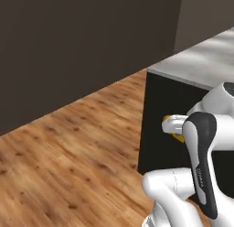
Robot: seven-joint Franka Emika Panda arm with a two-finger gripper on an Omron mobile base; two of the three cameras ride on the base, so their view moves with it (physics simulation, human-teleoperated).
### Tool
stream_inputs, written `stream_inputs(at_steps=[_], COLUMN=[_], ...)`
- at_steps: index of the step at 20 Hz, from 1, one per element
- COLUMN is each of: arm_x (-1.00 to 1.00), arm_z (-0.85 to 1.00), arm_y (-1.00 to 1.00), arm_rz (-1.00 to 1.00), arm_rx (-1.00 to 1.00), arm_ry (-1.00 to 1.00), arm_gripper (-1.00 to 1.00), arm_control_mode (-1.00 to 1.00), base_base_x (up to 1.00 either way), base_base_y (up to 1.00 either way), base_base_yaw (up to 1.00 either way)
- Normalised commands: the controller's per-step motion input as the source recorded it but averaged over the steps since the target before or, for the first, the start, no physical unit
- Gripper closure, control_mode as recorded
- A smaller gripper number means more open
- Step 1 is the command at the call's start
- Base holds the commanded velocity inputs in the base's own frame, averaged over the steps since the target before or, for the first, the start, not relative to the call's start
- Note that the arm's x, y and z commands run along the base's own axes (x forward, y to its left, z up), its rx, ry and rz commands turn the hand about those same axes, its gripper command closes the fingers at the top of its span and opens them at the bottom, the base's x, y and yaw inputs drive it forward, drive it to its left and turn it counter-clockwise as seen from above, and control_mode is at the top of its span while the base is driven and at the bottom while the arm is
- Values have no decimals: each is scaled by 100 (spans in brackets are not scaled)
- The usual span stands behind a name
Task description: Take the cheese, steak, and avocado from the fridge and place them on the plate on the dining counter to create an appetizer plate.
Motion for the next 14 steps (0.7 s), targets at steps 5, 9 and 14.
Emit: stream_inputs(at_steps=[5,9,14], arm_x=[0,0,0], arm_z=[0,0,0], arm_y=[0,0,0], arm_rz=[0,0,0], arm_rx=[0,0,0], arm_ry=[0,0,0], arm_gripper=[100,100,100], arm_control_mode=[100,100,100], base_base_x=[96,86,78], base_base_y=[100,100,100], base_base_yaw=[-47,-43,-40])
